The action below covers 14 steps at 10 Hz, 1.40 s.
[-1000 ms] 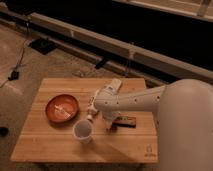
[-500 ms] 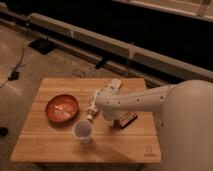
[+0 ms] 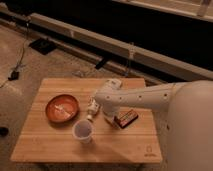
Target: Place the pepper in the ceramic cup
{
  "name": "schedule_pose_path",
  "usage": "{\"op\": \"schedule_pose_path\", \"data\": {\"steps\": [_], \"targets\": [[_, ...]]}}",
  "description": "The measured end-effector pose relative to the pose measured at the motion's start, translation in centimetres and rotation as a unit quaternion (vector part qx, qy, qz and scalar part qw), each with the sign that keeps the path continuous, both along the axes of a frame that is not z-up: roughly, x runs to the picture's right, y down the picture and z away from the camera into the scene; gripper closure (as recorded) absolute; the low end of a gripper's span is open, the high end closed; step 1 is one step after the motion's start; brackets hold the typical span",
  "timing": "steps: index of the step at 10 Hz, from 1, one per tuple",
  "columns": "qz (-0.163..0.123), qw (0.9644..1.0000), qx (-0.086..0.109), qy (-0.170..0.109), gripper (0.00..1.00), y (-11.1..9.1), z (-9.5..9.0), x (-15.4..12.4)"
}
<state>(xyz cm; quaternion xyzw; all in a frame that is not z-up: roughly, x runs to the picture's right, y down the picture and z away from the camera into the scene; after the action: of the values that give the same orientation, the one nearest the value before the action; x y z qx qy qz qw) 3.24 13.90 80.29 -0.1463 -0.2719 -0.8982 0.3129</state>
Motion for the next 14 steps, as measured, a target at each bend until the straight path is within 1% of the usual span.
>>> {"op": "schedule_pose_path", "data": {"steps": [1,2,3,5,7,9,10,12,14], "targets": [[-0.003,0.9999,0.001,-0.012,0.88,-0.8,-0.8,-0.5],[-0.004,0.9998,0.003,-0.017,0.88,-1.0,-1.3,-0.7],[-0.006,0.9994,0.008,-0.032,0.88,-1.6,-2.4,-2.1],[-0.015,0.9985,0.013,-0.051,0.88,-2.1,-4.2,-4.4],[-0.028,0.9974,0.011,-0.066,0.88,-1.7,-5.4,-6.4],[-0.032,0.9972,0.010,-0.068,0.88,-1.0,-6.5,-7.1],[-0.036,0.9965,0.012,-0.075,0.88,-0.7,-7.5,-8.3],[-0.047,0.9954,0.009,-0.083,0.88,-0.4,-8.2,-10.3],[-0.055,0.9950,0.009,-0.084,0.88,-0.1,-9.3,-10.9]]}}
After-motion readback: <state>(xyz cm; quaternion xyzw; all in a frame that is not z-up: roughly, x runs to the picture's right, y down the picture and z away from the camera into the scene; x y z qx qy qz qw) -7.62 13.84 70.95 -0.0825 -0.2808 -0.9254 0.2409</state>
